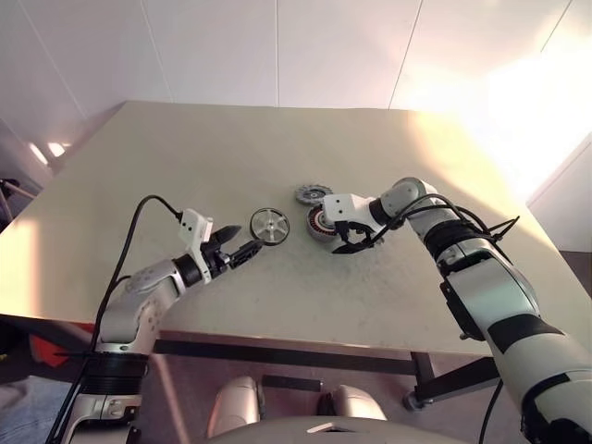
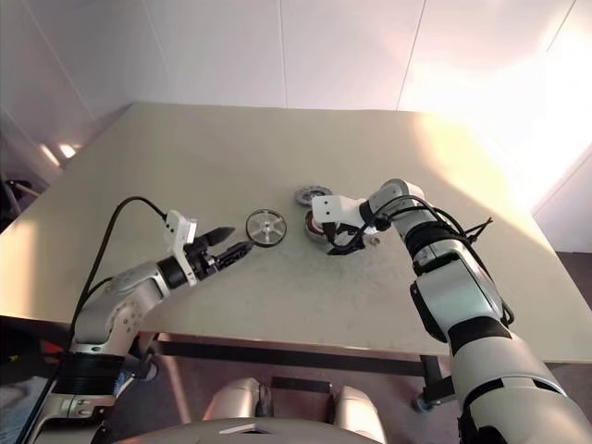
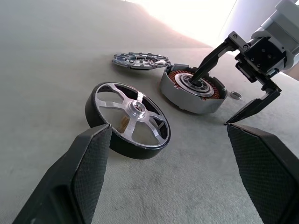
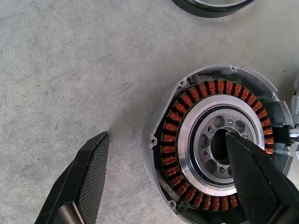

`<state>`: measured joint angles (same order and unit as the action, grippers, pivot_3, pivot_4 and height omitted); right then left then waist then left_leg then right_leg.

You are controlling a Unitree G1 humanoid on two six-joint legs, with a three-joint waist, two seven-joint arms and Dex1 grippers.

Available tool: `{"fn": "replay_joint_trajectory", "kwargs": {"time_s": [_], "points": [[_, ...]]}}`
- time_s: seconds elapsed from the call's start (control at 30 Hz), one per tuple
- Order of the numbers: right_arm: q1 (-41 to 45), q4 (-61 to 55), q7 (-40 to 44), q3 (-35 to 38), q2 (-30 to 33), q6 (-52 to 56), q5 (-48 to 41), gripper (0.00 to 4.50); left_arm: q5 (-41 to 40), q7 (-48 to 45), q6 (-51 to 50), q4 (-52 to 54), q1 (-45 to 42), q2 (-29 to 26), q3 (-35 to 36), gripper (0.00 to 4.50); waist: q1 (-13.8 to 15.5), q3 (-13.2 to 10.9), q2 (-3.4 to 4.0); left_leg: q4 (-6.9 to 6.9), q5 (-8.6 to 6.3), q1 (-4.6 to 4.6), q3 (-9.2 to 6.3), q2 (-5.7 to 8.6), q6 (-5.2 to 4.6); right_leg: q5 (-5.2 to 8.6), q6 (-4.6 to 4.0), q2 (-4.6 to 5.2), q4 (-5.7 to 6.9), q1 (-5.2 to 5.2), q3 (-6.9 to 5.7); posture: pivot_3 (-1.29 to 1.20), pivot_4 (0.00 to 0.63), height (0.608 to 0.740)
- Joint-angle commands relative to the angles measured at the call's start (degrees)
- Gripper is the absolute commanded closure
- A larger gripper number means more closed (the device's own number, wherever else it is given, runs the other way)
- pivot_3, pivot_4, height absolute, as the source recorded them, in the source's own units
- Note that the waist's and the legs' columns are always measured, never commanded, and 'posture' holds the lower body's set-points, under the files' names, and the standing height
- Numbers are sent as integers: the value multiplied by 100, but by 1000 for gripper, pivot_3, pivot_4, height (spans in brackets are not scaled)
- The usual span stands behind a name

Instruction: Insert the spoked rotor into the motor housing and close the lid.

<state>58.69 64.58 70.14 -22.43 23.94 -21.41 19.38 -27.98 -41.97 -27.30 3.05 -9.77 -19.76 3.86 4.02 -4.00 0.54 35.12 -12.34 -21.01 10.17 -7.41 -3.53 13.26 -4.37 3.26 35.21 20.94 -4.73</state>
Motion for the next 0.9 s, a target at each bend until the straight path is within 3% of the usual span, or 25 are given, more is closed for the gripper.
{"fn": "replay_joint_trajectory", "kwargs": {"time_s": [0.03,0.37,0.47,0.63,0.83,0.9], "points": [[-282,-256,322,-12,58,54,-95,57,-57,19,-12,74,-193,-4,6,312,5,-1,1,0,0,-1,0,0,0,0,0,0,0,0,0,0,0,740],[-277,-259,294,-85,46,154,18,57,-17,137,14,77,-136,19,47,312,2,-1,1,-2,-1,-11,0,0,-2,0,0,0,-4,10,0,0,0,740],[-182,-120,328,-154,55,90,100,686,4,269,75,142,-24,84,74,312,2,-1,2,-2,-1,-9,0,0,-1,0,0,0,-4,8,0,0,0,740],[23,78,274,-240,62,17,214,2288,17,462,305,271,282,262,133,312,9,-2,3,-8,-6,-20,1,0,-8,1,0,-1,-23,9,-2,0,0,740],[180,219,298,-293,109,-104,282,2288,17,528,466,223,248,314,139,312,10,-2,2,-2,-11,-3,0,0,-10,0,1,0,-28,-11,-2,0,0,740],[192,183,394,-265,133,-133,233,2544,31,524,555,133,255,322,150,312,10,-1,2,-2,-10,0,0,0,-9,1,1,-1,-28,-15,-2,0,0,740]]}}
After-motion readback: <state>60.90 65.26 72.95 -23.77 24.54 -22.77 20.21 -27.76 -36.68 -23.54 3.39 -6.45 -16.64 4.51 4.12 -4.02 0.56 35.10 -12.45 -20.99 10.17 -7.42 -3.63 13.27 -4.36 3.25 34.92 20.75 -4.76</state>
